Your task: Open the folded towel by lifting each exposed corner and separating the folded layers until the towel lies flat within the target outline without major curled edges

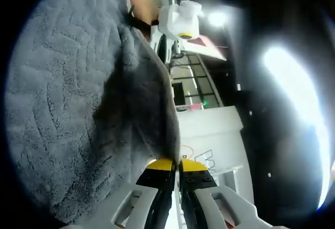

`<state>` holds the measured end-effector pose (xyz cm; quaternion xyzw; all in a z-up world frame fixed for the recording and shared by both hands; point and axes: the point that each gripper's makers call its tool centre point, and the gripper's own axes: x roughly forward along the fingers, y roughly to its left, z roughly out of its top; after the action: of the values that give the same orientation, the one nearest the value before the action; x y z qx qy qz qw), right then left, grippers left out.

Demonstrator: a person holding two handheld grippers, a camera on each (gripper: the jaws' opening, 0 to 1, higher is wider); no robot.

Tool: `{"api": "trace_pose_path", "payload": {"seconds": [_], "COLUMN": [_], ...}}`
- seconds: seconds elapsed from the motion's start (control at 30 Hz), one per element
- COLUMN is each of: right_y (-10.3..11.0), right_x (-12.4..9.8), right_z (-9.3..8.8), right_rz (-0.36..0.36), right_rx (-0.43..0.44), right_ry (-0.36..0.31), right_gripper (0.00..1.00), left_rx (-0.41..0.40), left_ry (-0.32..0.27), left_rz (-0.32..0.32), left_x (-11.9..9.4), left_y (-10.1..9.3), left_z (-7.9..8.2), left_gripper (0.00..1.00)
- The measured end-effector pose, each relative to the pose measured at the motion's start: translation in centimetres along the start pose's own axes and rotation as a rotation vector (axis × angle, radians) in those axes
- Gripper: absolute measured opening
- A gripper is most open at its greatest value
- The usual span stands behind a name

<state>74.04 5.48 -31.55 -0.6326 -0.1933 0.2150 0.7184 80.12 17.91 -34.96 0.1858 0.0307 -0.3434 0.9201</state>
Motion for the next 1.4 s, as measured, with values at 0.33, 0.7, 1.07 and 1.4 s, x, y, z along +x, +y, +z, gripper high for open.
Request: {"api": "trace_pose_path", "payload": {"seconds": [0.33, 0.7, 1.07, 1.4], "right_y": [0.0, 0.1, 0.2, 0.2], "right_x": [0.0, 0.0, 0.0, 0.2], "right_z": [0.1, 0.0, 0.0, -0.1], "right_rz": [-0.003, 0.003, 0.005, 0.008], "right_rx": [-0.005, -0.006, -0.011, -0.022], "right_ry": [-0.001, 0.001, 0.002, 0.000], "right_gripper": [0.00, 0.00, 0.00, 0.00], "left_rx": [-0.021, -0.167, -0.201, -0.193], "left_ry": [0.049, 0.113, 0.115, 0.110], "left_rz": [0.010, 0.030, 0.010, 0.001], "left_x": [-0.4, -0.2, -0.9, -1.5], "left_y": [0.0, 1.5, -0.1, -1.0], "left_z": [-1.3, -3.3, -3.4, -3.2], "left_gripper": [0.39, 0.53, 0.48, 0.44]}}
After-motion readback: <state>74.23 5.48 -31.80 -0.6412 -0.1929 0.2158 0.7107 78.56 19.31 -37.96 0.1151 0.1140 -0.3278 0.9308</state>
